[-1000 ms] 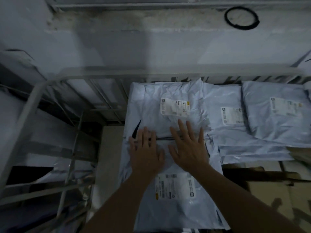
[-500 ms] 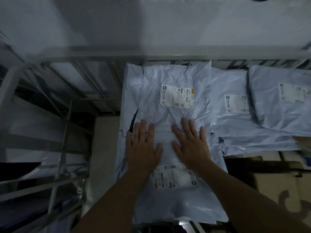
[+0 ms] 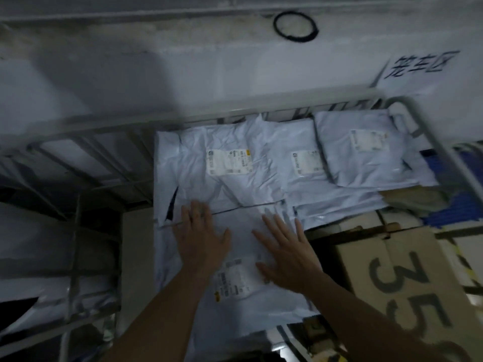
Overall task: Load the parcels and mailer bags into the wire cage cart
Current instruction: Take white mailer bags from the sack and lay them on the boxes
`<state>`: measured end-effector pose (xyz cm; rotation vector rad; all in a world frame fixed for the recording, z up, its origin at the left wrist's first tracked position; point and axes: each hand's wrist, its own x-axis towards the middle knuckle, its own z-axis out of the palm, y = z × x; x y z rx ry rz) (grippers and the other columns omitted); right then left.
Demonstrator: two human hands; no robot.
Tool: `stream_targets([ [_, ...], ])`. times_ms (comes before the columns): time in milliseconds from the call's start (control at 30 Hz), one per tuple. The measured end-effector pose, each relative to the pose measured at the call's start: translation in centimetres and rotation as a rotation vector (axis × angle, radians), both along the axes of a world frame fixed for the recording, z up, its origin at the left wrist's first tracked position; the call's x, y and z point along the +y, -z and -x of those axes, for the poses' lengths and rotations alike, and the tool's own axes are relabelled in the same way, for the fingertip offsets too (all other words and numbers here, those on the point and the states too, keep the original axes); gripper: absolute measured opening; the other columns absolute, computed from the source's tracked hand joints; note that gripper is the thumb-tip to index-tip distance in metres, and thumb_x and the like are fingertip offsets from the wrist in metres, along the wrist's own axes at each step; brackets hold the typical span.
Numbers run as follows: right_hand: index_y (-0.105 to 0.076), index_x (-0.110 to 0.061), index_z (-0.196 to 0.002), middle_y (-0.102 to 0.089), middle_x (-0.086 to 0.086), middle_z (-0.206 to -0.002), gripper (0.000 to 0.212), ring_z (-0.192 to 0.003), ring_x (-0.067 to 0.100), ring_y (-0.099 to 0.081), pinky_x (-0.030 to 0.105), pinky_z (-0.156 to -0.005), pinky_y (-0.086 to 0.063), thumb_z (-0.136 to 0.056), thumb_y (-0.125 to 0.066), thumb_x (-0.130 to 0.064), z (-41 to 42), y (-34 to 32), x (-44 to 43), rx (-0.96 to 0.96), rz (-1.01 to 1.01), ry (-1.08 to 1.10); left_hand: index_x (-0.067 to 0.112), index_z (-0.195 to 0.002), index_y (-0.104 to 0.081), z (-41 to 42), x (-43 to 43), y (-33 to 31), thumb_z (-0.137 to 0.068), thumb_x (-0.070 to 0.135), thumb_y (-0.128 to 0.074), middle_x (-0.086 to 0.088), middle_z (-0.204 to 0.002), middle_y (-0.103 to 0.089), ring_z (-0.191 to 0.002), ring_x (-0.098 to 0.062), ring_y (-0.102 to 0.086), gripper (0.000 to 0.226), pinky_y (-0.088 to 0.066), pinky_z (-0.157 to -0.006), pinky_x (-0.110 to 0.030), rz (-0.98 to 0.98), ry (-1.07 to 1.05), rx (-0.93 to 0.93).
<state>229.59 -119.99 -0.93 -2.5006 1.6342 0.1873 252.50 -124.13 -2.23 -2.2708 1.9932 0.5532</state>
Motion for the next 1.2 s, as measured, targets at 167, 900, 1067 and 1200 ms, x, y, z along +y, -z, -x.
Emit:
stream_targets([
  [167, -0.028, -0.036, -0.155, -0.017, 0.005, -0.166, 0.079, -0.152, 0.031, -0.017, 0.066, -0.114, -0.021, -0.085, -0.044, -0.07, 8.5, -3.2, 2.3, 0.095, -0.034, 0.078, 0.021, -0.154, 0.021, 6.8, 2.2, -4.3, -0.097, 0.064, -0.023, -0.009, -0.159, 0.033, -0.147, -0.032, 0.03, 0.085, 0.01, -0.117, -0.062, 0.027, 0.11, -0.012],
  [900, 0.004, -0.03, -0.158, -0.01, 0.017, -0.164, 0.081, -0.141, 0.042, -0.037, 0.059, -0.109, -0.04, -0.098, -0.044, -0.054, 36.6, -5.8, 12.8, -0.232, -0.461, 0.605, 0.05, -0.154, 0.006, 35.6, 20.1, -7.5, -0.091, 0.074, -0.041, -0.024, -0.158, -0.006, -0.122, -0.041, -0.049, 0.082, -0.046, -0.096, -0.039, -0.325, -0.015, 0.288],
  [1067, 0.022, -0.04, -0.153, -0.009, 0.018, -0.163, 0.098, -0.136, 0.043, -0.042, 0.056, -0.108, -0.041, -0.094, -0.055, -0.054, 35.6, -4.2, 14.5, -0.402, -0.583, 0.605, 0.043, -0.157, 0.001, 37.3, 21.5, -6.1, -0.07, 0.08, -0.066, -0.02, -0.152, -0.009, -0.131, -0.035, -0.041, 0.115, -0.038, -0.11, -0.036, -0.328, -0.17, 0.407],
  [1200, 0.01, -0.041, -0.155, -0.018, 0.014, -0.159, 0.1, -0.134, 0.04, -0.044, 0.054, -0.106, -0.043, -0.088, -0.062, -0.06, 35.4, -4.0, 13.7, -0.471, -0.51, 0.651, 0.043, -0.156, -0.001, 37.9, 20.5, -6.7, -0.065, 0.076, -0.073, -0.017, -0.149, -0.008, -0.128, -0.036, -0.044, 0.121, -0.04, -0.107, -0.037, -0.297, -0.173, 0.392],
])
